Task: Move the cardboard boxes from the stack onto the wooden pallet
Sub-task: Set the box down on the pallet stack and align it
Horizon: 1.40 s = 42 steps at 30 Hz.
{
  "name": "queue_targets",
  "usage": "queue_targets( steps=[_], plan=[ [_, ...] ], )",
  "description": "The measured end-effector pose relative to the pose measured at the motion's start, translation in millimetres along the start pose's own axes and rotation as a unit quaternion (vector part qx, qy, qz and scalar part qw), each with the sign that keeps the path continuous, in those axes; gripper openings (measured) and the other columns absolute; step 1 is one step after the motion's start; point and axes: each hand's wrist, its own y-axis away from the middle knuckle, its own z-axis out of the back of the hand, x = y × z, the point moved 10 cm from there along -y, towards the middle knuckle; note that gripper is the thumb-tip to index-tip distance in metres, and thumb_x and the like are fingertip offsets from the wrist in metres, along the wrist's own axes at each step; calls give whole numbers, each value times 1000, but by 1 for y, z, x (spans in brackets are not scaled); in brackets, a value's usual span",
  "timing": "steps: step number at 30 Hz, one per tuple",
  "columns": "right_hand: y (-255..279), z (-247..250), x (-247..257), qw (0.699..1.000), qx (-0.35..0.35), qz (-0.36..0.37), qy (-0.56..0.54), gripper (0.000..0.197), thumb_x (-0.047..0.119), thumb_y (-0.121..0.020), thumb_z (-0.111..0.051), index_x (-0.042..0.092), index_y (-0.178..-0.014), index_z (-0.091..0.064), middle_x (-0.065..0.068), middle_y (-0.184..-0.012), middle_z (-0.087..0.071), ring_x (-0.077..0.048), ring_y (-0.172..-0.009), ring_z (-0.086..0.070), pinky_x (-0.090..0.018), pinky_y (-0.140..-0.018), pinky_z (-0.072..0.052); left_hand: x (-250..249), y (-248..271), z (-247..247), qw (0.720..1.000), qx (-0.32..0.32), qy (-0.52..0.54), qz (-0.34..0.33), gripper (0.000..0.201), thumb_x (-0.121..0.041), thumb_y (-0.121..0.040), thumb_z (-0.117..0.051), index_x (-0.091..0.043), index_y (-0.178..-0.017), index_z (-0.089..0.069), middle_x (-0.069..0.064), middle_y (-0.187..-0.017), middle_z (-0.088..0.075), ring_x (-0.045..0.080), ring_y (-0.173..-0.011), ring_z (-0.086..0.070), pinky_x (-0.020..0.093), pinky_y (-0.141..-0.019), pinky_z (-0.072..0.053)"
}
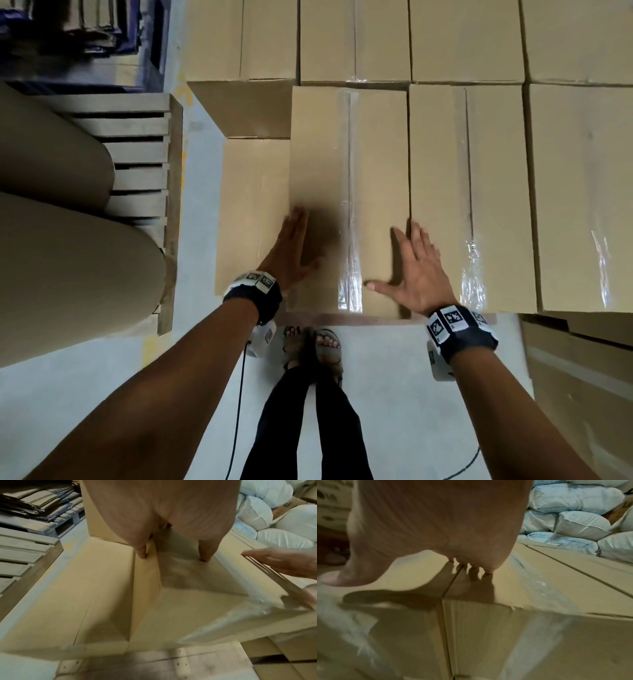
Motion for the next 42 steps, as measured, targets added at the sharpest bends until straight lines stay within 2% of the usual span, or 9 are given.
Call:
queue_targets(
  steps=[4,8,22,30,34,36,38,40,42],
  plan=[
    [39,-39,-20,996,78,-4,44,157,96,-58,-67,22,-163,23,1,-167,38,-25,-156,29,-52,-130,4,-14,46,-23,999,-25,-2,-31,122,-42,-89,-78,-17,-165,15,-4,-169,32,22,-160,15,53,-129,-17],
    [48,-41,-23,997,64,6,37,143,69,-76,-79,14,-164,19,1,-169,32,-23,-158,23,-54,-131,-7,-15,63,-37,998,-34,-27,-38,132,-45,-82,-85,-9,-165,11,6,-169,33,26,-160,19,56,-128,-16],
    [45,-46,-25,999,4,45,24,126,54,-84,-80,11,-167,4,-3,-171,22,-31,-161,11,-54,-129,-6,-7,48,-32,997,60,-38,39,127,-48,-86,-82,-23,-165,14,-5,-166,37,38,-159,12,55,-128,-17],
    [44,-47,-23,998,31,27,38,124,49,-88,-78,11,-166,11,-7,-172,25,-32,-161,14,-53,-129,-7,-6,40,-31,991,89,-94,37,123,-52,-88,-77,-19,-166,13,-11,-162,45,44,-157,11,55,-127,-20],
    [50,-42,-21,999,42,-4,33,117,35,-90,-81,13,-167,4,-7,-174,18,-32,-162,1,-54,-127,-23,-17,44,-29,980,97,-165,61,105,-48,-94,-72,-17,-167,-2,2,-171,27,51,-156,-11,56,-127,-22],
    [61,-36,-19,999,42,-14,17,90,21,-93,-76,16,-163,-20,-7,-176,3,-37,-154,-31,-54,-114,-44,-27,59,-31,976,114,-168,75,88,-47,-95,-70,-16,-164,-23,6,-175,5,49,-154,-22,56,-124,-28],
    [80,-22,-13,1000,23,-11,-3,49,9,-92,-67,18,-136,-49,-8,-173,-20,-41,-125,-60,-51,-95,-55,-40,82,-30,978,116,-156,82,69,-42,-98,-67,-15,-156,-42,12,-167,-30,41,-147,-40,50,-119,-38],
    [107,-13,-8,1000,14,-8,1,38,7,-92,-66,17,-127,-54,-8,-163,-39,-41,-116,-65,-50,-92,-57,-55,111,-30,983,106,-130,80,59,-39,-100,-66,-18,-152,-51,11,-155,-51,34,-139,-52,43,-114,-44],
    [140,-7,-4,1000,7,-19,-11,44,9,-96,-65,16,-138,-54,-10,-152,-53,-40,-119,-64,-48,-96,-56,-70,141,-32,985,98,-115,80,55,-39,-100,-67,-17,-148,-55,12,-149,-58,32,-135,-56,40,-112,-46]
  ],
)
